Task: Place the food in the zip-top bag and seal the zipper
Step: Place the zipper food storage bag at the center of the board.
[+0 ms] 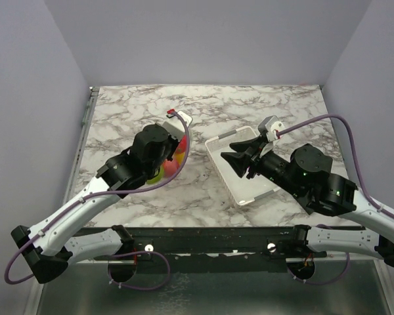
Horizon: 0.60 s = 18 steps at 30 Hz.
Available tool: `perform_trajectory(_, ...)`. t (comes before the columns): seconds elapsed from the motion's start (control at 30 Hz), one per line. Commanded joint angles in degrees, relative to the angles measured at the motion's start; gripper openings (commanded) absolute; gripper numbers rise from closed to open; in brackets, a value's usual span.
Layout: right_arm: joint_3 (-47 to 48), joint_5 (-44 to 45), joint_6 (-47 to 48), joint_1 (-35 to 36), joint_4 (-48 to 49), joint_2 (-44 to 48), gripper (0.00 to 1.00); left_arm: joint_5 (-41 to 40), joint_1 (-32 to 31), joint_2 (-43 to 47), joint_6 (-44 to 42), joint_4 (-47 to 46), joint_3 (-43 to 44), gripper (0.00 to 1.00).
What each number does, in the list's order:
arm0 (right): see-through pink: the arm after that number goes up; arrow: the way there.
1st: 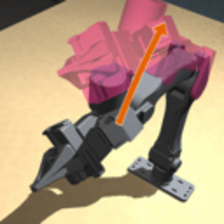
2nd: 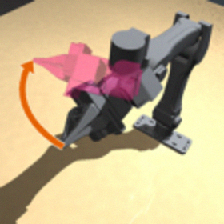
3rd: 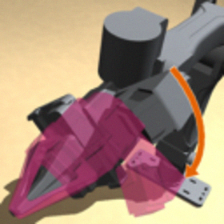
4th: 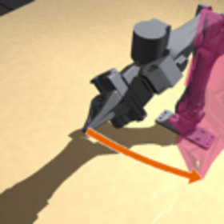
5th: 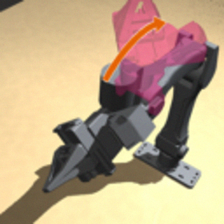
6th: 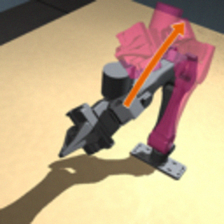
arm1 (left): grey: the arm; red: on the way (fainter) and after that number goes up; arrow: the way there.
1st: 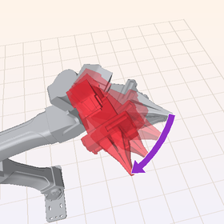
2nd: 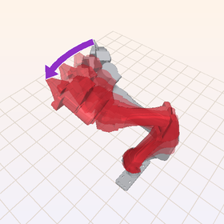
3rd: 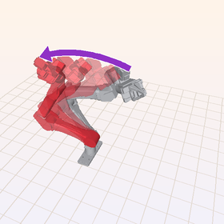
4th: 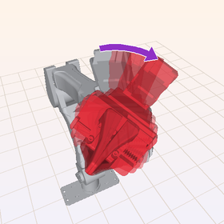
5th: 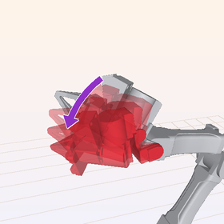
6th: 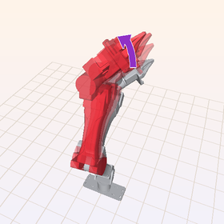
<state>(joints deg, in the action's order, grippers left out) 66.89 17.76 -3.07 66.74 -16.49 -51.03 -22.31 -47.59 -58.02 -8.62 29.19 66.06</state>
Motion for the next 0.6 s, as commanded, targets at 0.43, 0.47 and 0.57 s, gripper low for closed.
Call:
perform_trajectory(0.43, -2.1, 1.8, -2.6, -0.1, -3.4, 3.5, 0.45, -20.5, 1.8, -15.6, -12.5, -22.0, -3.1, 0.00)
perform_trajectory(0.47, -2.3, 2.1, -2.6, -0.1, -3.6, 3.9, 0.46, -19.8, 1.8, -16.3, -11.9, -22.2, -3.5, 0.00)
perform_trajectory(0.57, -2.8, 2.9, -2.8, -0.1, -4.3, 5.1, 0.47, -16.6, 1.8, -18.0, -9.1, -22.2, -4.6, 0.00)
